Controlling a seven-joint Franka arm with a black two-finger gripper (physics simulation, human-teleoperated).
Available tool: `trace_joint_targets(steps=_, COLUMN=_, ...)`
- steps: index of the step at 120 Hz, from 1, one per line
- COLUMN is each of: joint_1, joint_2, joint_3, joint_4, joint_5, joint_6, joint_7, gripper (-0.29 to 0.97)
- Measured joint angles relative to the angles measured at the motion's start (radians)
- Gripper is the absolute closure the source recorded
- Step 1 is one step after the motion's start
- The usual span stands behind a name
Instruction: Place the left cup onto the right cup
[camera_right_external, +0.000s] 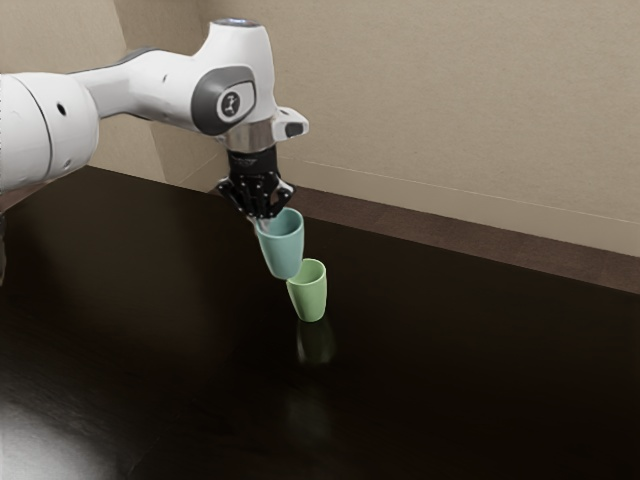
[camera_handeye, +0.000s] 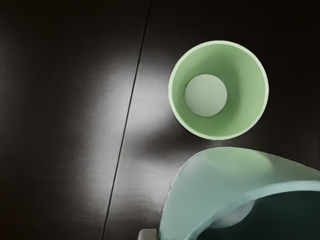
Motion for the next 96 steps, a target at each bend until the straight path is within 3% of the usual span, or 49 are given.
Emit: trace_joint_targets(steps=96, joint_1=0.004, joint_2=0.078, joint_3=-0.014, joint_4=0.089, joint_5=-0.001, joint_6=0.000, joint_7=0.001, gripper=0.78)
